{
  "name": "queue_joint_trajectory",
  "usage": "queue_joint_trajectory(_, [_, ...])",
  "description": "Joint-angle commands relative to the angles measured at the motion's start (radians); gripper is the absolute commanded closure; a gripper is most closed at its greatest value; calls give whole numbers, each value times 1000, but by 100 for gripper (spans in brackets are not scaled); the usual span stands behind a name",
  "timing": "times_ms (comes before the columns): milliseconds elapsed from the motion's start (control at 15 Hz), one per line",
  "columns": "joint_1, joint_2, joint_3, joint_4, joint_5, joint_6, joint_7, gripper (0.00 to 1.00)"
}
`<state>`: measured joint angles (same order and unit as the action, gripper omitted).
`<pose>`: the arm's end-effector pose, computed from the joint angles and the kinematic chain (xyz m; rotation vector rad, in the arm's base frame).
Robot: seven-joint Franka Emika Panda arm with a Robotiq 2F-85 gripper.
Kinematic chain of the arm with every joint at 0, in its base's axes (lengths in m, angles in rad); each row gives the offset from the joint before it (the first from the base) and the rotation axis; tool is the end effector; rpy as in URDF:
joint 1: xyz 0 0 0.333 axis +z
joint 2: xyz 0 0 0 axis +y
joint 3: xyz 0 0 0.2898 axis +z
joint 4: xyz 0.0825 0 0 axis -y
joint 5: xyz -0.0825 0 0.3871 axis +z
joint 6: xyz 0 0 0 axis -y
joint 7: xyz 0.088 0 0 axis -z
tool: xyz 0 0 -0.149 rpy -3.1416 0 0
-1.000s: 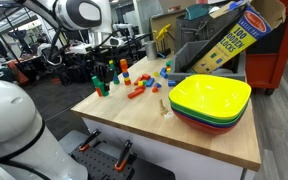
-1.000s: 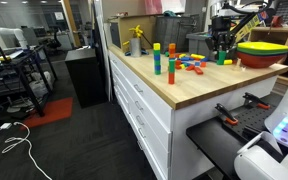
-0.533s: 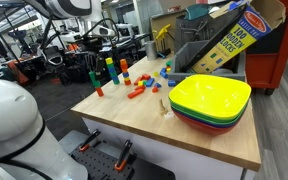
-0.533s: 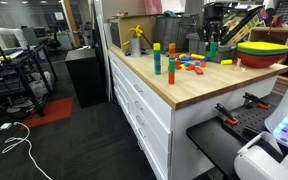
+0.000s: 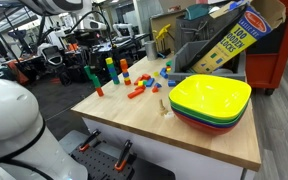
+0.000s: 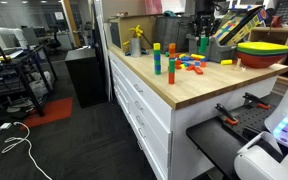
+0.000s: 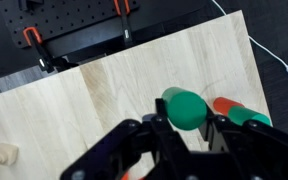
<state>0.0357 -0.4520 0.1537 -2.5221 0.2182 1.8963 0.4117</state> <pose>0.3789 0.0930 0.3537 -3.0065 0.5033 0.3145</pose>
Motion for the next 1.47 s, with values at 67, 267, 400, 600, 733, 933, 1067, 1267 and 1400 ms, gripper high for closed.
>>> queue_joint_trajectory(67, [2,60,28,77,-2,-24,80,92])
queue_joint_trajectory(267, [8,117,51,129,-5,-28,124,92])
queue_joint_trajectory(400, [19,151,59,168,5,-28,127,92])
queue_joint_trajectory(600, [28,133,51,135,-4,0,101,67])
queue_joint_trajectory(733, [29,136,51,132,-5,0,101,67])
queue_joint_trajectory(933, [29,136,49,131,-5,0,101,67])
queue_joint_trajectory(1067, [22,135,47,126,-8,-2,113,92])
queue_joint_trajectory(1267, [29,160,51,145,16,0,128,92])
queue_joint_trajectory(1400, [37,185,57,167,28,-7,140,92])
